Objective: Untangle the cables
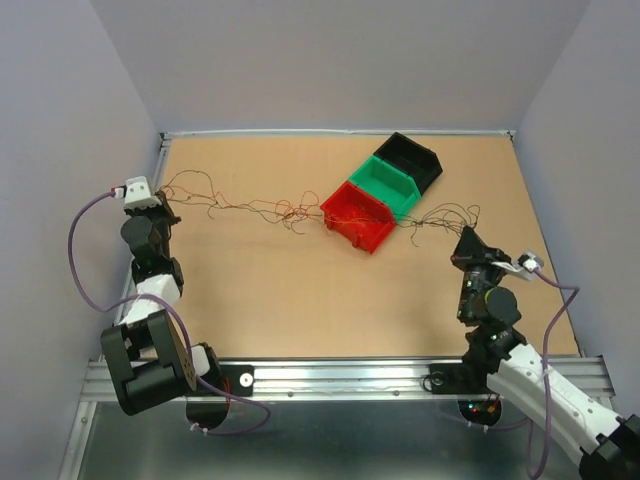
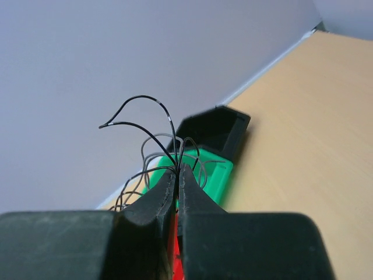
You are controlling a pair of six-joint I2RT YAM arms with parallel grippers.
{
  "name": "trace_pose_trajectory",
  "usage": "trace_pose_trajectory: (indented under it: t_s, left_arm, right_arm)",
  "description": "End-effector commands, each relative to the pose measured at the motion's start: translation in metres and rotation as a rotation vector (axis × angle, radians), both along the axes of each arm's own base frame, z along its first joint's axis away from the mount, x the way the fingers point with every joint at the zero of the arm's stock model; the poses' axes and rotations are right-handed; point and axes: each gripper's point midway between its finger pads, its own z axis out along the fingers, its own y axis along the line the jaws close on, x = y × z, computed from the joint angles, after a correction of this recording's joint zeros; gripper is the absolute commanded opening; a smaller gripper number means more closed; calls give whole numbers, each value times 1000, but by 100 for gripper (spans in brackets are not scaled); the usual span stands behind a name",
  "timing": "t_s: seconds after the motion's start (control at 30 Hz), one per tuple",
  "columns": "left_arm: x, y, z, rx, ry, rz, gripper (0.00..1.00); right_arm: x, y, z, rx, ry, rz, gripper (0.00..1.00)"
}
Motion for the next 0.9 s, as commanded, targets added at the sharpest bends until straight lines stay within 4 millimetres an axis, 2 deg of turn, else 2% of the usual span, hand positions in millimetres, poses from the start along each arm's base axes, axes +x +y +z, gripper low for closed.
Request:
trace_pose_trajectory:
  t_s: [0.0,0.2,0.3,0.33,0.47,0.57,0.63,0.67,0.7,0.73,0.77,0.8,0.83,0.87]
  left_arm:
    - [4,32,22,-52,-67,94,0]
    - [-1,40,27,-60,-94,120,0]
    - [-3,47,27,-66,-94,149,0]
    - [-3,48,27,-69,-95,148,0]
    - [-1,53,23,-85,-82,147,0]
    - [2,49,20,-82,-73,117,0]
    - [3,43,23,-59,-77,80,0]
    - [8,22,25,-33,-70,-34,0]
    - [11,9,26,-11,-63,-94,0]
    - [15,-5,21,5,-29,-143,0]
    - [19,-19,25,41,-16,-184,0]
    - [25,-43,23,121,6,-227,0]
    - [25,-53,17,149,29,-244,0]
    - [24,-73,15,222,39,-293,0]
  right_arm:
    - [-21,-43,14,160,-78,-191,1]
    - [-56,-77,37,245,-168,-286,1]
    - [-71,-92,40,289,-198,-332,1]
    - [-73,-94,45,283,-190,-339,0]
    - [-71,-92,44,295,-185,-329,1]
    - [-66,-83,48,251,-187,-279,0]
    - [-61,-67,60,183,-207,-184,0]
    - [-56,-58,63,140,-200,-147,0]
    - [-52,-47,67,81,-201,-96,1]
    - [-50,-20,85,-1,-253,49,1]
    - [-40,0,84,-81,-228,120,0]
    - [-37,16,88,-126,-232,189,1]
    - [-38,44,102,-190,-270,321,1]
    - [-27,65,94,-263,-232,392,1]
